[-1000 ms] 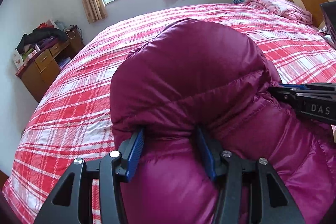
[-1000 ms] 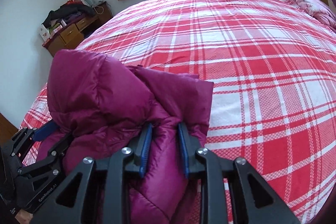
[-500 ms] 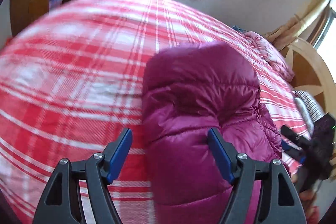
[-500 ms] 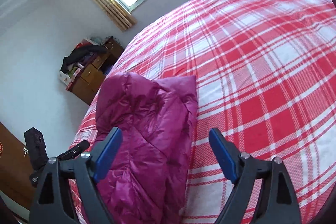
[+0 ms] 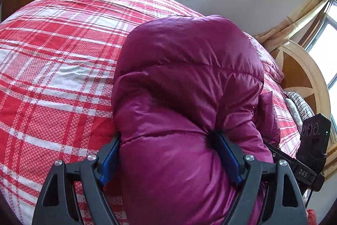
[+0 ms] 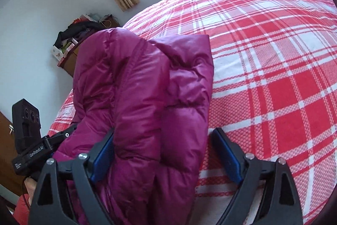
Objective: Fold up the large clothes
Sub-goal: 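Open the right gripper and release the folded jacket bundle, then grasp the magenta jacket bundle edge with both grippers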
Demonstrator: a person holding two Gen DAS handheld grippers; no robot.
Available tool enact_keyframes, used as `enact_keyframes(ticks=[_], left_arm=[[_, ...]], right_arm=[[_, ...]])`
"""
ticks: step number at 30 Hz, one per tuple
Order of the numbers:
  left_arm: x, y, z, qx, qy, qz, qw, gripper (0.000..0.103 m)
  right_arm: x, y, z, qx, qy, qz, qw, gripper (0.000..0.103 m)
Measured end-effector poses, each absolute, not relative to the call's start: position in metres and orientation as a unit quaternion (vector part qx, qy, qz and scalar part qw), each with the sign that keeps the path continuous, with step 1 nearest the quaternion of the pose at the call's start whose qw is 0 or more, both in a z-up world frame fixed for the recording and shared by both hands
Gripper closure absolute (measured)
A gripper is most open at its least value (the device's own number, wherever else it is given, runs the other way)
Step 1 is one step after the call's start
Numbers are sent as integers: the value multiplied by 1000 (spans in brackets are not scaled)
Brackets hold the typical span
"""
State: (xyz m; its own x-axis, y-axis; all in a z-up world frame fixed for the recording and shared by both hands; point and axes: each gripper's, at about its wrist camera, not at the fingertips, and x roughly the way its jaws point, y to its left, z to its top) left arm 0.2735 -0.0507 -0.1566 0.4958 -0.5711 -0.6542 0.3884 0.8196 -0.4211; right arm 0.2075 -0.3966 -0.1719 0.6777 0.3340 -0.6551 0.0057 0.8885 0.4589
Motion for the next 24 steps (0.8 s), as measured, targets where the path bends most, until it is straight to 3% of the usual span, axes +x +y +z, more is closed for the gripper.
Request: enact_keyframes(ticks=[1,4,6,10,12,16,21,24], left_arm=[[273,-49,-157,-110,416,-283,857,20],[270,-44,-159,-115,413,-289,856,22],[269,-41,-159,-116,412,-291,856,23],[271,-31,-163,-141,408,-299,851,23],[268,-34,-162,-126,408,-292,856,23],[266,-42,-157,-104,405,-280,864,24],[260,-53,-152,-72,398,-256,878,39],[251,-58,-144,-50,391,-240,887,53]], right_arm=[[208,-393,-171,211,393,94,890,13],[209,-390,-170,216,393,122,885,35],[207,-396,-175,237,392,145,877,42],[208,-430,-193,355,374,204,832,58],[208,-436,-196,373,370,203,826,60],[210,-419,-186,310,381,180,852,53],[212,-420,-185,303,385,179,853,54],[211,-415,-184,294,390,176,854,58]])
